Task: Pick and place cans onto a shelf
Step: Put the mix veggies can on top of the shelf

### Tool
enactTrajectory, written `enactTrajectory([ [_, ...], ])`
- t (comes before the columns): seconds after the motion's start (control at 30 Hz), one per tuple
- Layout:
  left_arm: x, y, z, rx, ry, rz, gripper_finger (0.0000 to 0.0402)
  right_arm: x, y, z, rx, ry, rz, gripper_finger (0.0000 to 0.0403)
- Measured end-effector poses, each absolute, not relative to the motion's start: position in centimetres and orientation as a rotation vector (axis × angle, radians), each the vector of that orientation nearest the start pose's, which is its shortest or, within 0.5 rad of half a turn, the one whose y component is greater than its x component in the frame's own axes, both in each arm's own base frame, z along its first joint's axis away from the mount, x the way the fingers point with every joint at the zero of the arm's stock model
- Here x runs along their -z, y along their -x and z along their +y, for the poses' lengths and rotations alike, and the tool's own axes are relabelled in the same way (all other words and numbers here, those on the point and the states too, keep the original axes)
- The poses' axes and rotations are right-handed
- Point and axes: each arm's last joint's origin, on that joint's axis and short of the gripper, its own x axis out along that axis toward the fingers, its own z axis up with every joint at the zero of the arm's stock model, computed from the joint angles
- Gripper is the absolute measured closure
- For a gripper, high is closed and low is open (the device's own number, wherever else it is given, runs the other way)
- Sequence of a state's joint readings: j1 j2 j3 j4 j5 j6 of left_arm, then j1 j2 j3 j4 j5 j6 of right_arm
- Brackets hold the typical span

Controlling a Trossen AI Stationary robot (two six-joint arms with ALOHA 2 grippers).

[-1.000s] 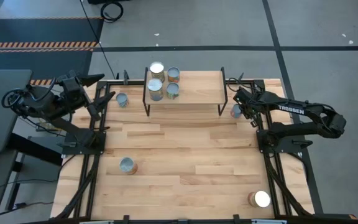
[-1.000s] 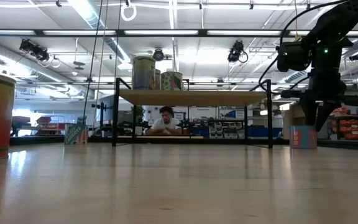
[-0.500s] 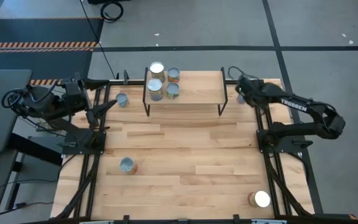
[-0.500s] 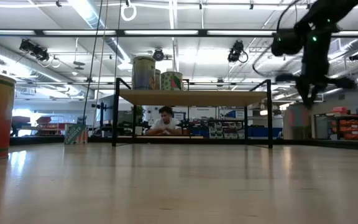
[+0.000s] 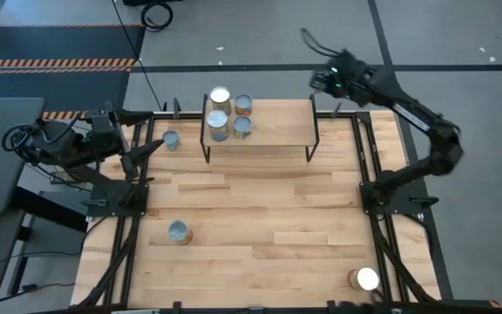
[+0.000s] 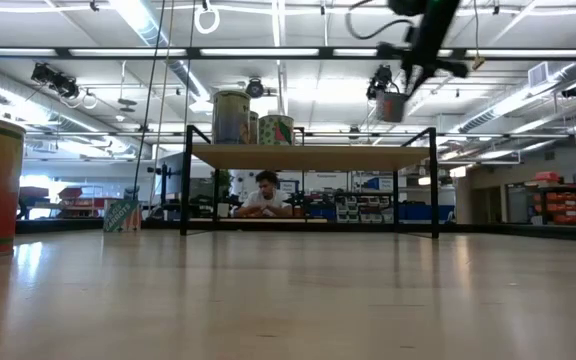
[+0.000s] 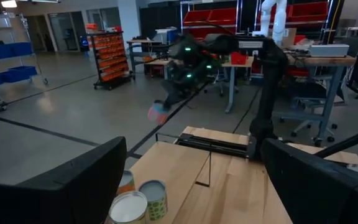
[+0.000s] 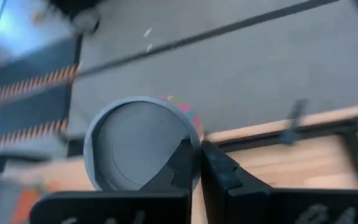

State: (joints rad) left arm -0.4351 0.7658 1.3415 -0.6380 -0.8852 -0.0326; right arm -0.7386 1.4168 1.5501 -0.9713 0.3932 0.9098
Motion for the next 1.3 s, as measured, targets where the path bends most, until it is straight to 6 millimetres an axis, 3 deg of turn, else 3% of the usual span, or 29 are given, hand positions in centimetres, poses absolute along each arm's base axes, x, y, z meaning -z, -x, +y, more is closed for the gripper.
enactTrajectory([
  [0.27,-46.5,-9.0,-1.7,-0.451,-0.006,0.042,0.0021,-38.2,-28.4,-21.6,1.154,-0.893,0.591,0.0388],
  [0.43,-46.5,-9.0,-1.7,-0.451,0.001,0.041,0.0021,-35.8,-31.3,-22.6,1.135,-0.875,0.682,0.0386],
  [0.63,-46.5,-9.0,-1.7,-0.451,0.020,0.037,0.0021,-33.6,-32.8,-23.3,1.160,-0.852,0.722,0.0385],
  [1.3,-46.7,-9.0,-1.7,-0.451,0.034,0.017,0.0021,-33.6,-33.0,-22.9,1.161,-0.848,0.728,0.0352],
])
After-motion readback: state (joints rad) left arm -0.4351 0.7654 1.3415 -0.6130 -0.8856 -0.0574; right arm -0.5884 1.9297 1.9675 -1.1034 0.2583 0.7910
